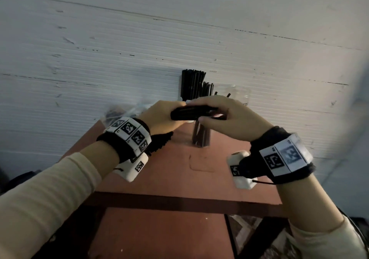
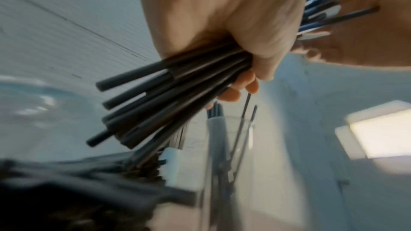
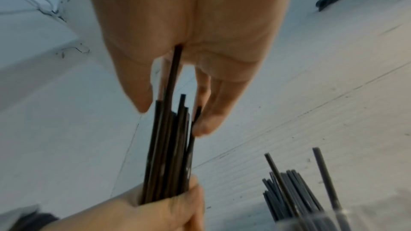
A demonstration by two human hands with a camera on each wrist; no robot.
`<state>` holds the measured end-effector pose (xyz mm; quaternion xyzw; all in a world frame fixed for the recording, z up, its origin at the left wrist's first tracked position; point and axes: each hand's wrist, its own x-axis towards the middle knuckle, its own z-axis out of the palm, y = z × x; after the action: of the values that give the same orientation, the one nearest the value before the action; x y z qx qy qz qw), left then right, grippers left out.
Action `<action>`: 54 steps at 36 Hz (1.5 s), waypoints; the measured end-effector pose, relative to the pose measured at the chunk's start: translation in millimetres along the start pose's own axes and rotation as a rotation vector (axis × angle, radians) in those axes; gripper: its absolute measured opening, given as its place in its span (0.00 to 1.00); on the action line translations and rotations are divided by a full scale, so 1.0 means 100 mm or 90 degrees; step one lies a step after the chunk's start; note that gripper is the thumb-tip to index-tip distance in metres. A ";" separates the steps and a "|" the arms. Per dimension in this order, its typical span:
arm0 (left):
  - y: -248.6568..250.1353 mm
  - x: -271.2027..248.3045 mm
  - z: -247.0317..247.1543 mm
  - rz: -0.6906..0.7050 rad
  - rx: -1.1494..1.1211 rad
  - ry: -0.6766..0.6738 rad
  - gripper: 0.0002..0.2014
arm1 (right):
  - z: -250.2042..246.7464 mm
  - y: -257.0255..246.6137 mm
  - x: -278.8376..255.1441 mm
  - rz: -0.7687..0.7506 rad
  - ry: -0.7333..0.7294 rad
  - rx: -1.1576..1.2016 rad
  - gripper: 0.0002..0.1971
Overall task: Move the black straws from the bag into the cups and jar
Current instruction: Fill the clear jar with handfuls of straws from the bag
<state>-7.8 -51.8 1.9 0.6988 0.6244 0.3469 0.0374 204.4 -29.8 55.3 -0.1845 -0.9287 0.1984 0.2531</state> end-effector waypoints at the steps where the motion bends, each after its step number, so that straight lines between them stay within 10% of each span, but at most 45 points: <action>1: 0.05 0.01 -0.01 -0.011 -0.037 0.003 0.03 | -0.04 -0.01 0.00 -0.011 0.046 0.010 0.20; 12: 0.45 0.11 0.14 -0.034 -0.317 0.012 0.17 | -0.22 -0.31 0.12 -0.098 0.447 0.066 0.17; 25: 0.39 -0.03 0.50 -0.123 -0.444 -0.149 0.08 | 0.10 0.05 0.20 -0.077 0.205 -0.115 0.15; 32: 0.42 0.04 0.47 -0.143 -0.539 -0.093 0.12 | 0.13 0.11 0.29 -0.092 0.301 -0.104 0.24; 36: 0.38 0.04 0.49 -0.153 -0.513 -0.105 0.04 | 0.23 0.22 0.31 -0.031 0.191 -0.136 0.22; 42: 0.21 0.02 0.59 -0.195 -0.507 -0.113 0.17 | 0.34 0.23 0.28 -0.039 0.220 -0.077 0.31; 54: 0.09 0.06 0.61 -0.222 -0.499 -0.141 0.19 | 0.41 0.27 0.34 -0.072 0.222 -0.131 0.18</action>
<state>32.6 -24.7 -37.3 0.5491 0.5465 0.4687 0.4245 161.2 -3.1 23.7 -0.1888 -0.8950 0.0529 0.4007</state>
